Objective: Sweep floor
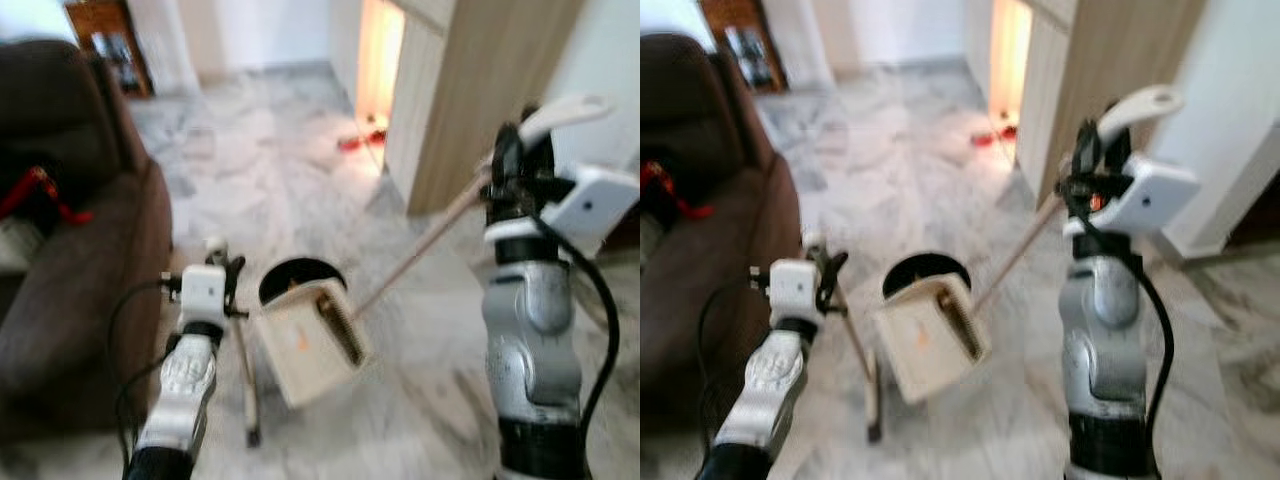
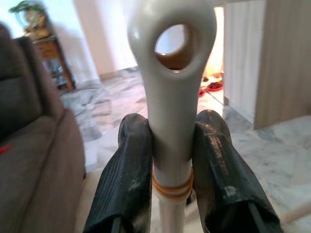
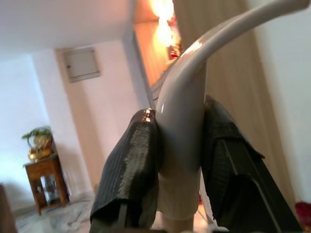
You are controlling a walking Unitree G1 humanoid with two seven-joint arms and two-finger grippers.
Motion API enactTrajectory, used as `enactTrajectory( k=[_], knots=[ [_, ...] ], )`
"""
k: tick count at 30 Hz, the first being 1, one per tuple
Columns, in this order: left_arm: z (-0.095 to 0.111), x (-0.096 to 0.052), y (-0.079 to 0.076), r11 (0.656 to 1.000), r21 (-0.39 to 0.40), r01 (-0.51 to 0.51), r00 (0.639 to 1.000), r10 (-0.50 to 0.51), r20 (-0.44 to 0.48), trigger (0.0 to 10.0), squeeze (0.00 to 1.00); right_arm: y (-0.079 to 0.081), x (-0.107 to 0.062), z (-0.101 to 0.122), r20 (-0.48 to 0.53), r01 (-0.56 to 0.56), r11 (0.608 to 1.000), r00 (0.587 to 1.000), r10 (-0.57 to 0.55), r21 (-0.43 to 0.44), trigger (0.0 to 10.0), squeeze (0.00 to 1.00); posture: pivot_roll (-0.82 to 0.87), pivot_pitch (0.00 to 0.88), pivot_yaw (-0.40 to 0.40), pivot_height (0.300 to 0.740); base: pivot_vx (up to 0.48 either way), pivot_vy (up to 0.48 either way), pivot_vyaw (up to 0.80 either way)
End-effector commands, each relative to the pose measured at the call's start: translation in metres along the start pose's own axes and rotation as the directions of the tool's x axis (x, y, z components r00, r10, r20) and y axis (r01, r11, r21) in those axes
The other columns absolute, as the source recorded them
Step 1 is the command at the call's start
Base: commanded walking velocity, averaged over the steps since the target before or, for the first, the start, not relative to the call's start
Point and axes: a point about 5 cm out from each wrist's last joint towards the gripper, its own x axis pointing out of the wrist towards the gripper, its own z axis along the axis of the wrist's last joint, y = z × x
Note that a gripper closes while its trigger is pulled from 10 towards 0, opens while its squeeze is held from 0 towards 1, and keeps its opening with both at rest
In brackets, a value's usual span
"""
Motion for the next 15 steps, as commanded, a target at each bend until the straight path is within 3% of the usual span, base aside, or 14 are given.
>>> enactTrajectory(
  k=[1,5,15],
  knots=[
    [0.0134,0.0057,0.0013,1.000,0.011,-0.005,0.998,0.004,0.063,10.0,0.00,0.0000,0.0040,0.0167,0.076,-0.003,1.000,0.997,0.003,0.007,10.0,0.00,-0.09,0.007,0.064,0.740,0.465,0.000,0.68],
    [0.0130,0.0058,0.0014,1.000,0.011,-0.005,0.998,0.004,0.063,10.0,0.00,0.0003,0.0040,0.0161,0.074,-0.004,1.000,0.997,0.003,0.009,10.0,0.00,-0.09,0.006,0.064,0.740,0.463,0.000,0.73],
    [0.0127,0.0055,0.0008,1.000,0.012,0.001,0.998,-0.002,0.065,10.0,0.00,0.0013,0.0033,0.0159,0.076,-0.007,0.999,0.997,0.004,0.036,10.0,0.00,-0.09,0.000,0.065,0.740,0.461,0.000,0.00]
  ],
)
